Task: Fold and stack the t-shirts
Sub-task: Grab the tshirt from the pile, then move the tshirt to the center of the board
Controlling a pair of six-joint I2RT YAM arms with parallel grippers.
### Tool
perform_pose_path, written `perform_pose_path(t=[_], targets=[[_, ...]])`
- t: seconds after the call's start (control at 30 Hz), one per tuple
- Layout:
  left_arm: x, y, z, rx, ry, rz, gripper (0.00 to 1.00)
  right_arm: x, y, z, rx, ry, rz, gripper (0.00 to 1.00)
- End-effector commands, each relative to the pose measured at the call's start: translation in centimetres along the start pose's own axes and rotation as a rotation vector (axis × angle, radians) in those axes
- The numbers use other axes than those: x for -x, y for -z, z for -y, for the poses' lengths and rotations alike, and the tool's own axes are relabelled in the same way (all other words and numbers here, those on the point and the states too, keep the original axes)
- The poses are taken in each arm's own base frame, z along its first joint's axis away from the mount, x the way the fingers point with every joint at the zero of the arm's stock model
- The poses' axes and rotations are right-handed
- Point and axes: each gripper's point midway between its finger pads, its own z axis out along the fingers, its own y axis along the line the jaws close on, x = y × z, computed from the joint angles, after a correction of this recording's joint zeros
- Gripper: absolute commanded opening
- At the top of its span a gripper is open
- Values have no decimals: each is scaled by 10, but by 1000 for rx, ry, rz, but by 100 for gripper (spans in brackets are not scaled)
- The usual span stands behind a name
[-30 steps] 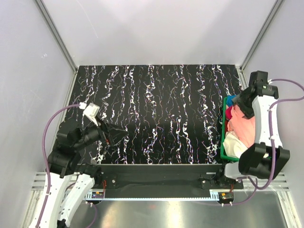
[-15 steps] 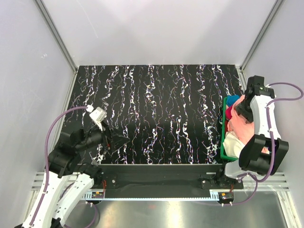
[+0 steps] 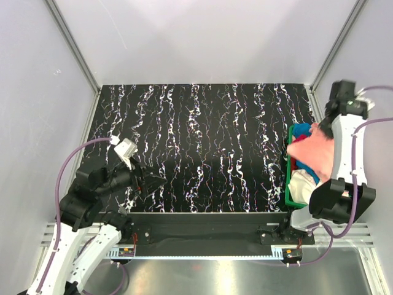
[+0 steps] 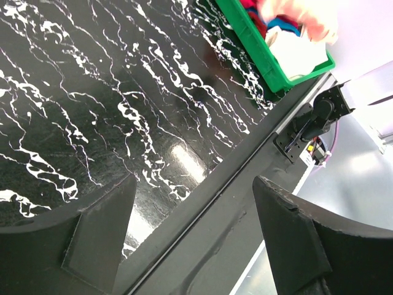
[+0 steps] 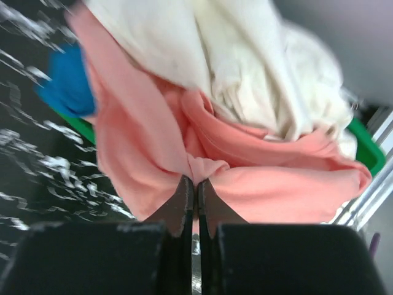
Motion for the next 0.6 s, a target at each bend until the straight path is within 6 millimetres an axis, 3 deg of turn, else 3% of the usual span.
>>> perform_pose_path(t=[0.0, 0.03, 0.07, 0.13, 0.17, 0.23, 0.37, 0.43, 0.47, 0.5, 0.57], targets=[[22, 6, 7, -1, -61, 58, 82, 89, 79, 14, 30, -79, 285, 0], [24, 6, 8, -3, -64, 61, 83, 102, 96, 15, 58, -90, 324, 0], [25, 7, 9, 0, -67, 66, 83, 128, 135, 17, 123, -142, 419, 0], [28, 8, 11, -2, -67, 74, 83, 146, 164, 23, 152, -158, 483, 0], [29, 9, 13, -7, -66, 75, 83, 162, 194, 29, 194, -188, 550, 0], [34, 10, 16, -14, -57, 80, 82, 173, 222, 33, 250, -220, 611, 0], [46, 12, 27, -46, -33, 83, 82, 194, 300, 36, 490, -251, 814, 0], [51, 12, 29, -49, -19, 88, 82, 200, 320, 38, 543, -245, 892, 0], [53, 11, 30, -52, -10, 90, 81, 201, 315, 35, 533, -214, 905, 0], [58, 11, 33, -60, 6, 102, 81, 209, 336, 41, 572, -246, 980, 0], [63, 8, 34, -65, 27, 101, 81, 213, 359, 36, 651, -223, 1036, 0]])
